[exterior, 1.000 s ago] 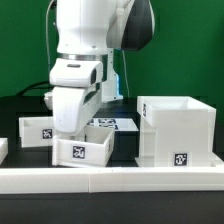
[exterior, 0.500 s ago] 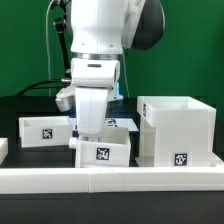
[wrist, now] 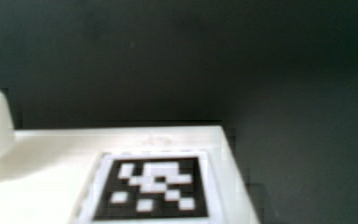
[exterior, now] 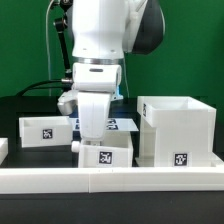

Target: Assemble drawer

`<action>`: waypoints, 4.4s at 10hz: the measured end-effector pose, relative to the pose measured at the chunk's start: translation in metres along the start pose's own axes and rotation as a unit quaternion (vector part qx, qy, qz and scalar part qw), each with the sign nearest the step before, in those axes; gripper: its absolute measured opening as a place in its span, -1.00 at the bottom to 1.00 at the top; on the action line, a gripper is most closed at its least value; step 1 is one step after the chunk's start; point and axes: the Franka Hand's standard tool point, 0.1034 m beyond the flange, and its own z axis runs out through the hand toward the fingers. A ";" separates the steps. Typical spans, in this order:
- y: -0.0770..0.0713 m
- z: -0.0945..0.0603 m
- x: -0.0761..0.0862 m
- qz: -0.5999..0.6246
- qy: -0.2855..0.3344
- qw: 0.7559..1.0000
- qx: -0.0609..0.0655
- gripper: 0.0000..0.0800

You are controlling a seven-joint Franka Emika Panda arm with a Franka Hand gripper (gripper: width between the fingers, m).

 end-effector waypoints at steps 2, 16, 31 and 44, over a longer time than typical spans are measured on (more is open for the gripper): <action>0.000 0.001 -0.001 0.003 0.000 1.000 0.001 -0.90; 0.010 0.010 0.008 -0.056 0.013 0.998 0.001 -0.90; 0.010 0.009 0.015 -0.041 0.012 0.999 -0.010 -0.90; 0.009 0.011 0.025 -0.062 0.009 0.998 -0.020 -0.90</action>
Offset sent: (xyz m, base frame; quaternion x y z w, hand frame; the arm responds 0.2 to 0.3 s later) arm 0.0031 0.0080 0.0011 -0.0069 0.1947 -0.0011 0.9808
